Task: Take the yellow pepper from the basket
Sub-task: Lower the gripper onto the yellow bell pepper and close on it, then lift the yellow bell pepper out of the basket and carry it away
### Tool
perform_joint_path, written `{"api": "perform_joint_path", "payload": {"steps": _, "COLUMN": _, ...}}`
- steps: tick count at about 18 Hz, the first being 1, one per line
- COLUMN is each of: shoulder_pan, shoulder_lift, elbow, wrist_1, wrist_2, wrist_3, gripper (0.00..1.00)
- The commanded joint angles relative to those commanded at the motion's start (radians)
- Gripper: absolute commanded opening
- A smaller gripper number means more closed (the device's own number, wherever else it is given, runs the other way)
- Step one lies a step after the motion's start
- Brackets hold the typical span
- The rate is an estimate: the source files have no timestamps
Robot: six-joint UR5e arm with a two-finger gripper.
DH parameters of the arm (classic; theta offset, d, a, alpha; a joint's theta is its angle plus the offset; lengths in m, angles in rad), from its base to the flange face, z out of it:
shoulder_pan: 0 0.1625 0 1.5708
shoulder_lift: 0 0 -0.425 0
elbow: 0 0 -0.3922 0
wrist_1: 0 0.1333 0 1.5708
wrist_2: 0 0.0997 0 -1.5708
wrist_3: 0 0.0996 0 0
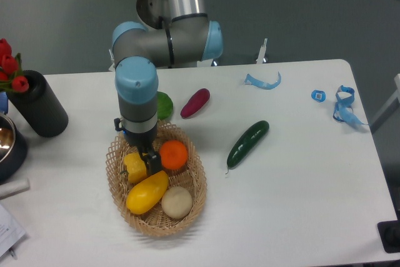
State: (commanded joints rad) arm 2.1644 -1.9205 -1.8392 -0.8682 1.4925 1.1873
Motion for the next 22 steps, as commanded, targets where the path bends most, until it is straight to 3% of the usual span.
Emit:
{"api": "perform_joint_path", "payload": {"steps": 11, "shoulder_pan": -0.023, "shoulder_lift": -0.046, "elbow": 0.008, "wrist_1": 0.003, "wrist_2": 0.021, "wrist_3": -0.02, "gripper": 0.99}}
{"api": "perform_joint_path", "payload": {"steps": 12, "shoulder_pan": -0.023, "shoulder_lift": -0.046, "elbow": 0.009, "wrist_1": 0.003, "wrist_2": 0.021, "wrist_3": -0.014, "gripper": 0.83}}
{"api": "perform_joint_path", "payload": {"steps": 14, "shoulder_pan": -0.023, "shoulder_lift": -0.046, "elbow": 0.011, "wrist_1": 0.005, "wrist_2": 0.021, "wrist_3": -0.012, "gripper": 0.33}}
{"api": "perform_joint_path", "payload": {"steps": 15, "shoulder_pan": -0.023, "shoulder_lift": -0.048, "elbow": 0.011, "wrist_1": 0.005, "wrist_2": 0.023, "wrist_3": -0.023, "gripper": 0.17}}
{"api": "perform_joint_path", "payload": {"steps": 20, "shoulder_pan": 0.004, "shoulder_lift": 0.001, "elbow": 0.023, "wrist_1": -0.012, "wrist_2": 0.018, "wrist_3": -0.028, "gripper": 0.1}}
{"api": "perform_joint_path", "payload": {"steps": 22, "shoulder_pan": 0.046, "shoulder_lift": 0.066, "elbow": 0.028, "wrist_1": -0.072, "wrist_2": 0.008, "wrist_3": -0.028, "gripper": 0.1}}
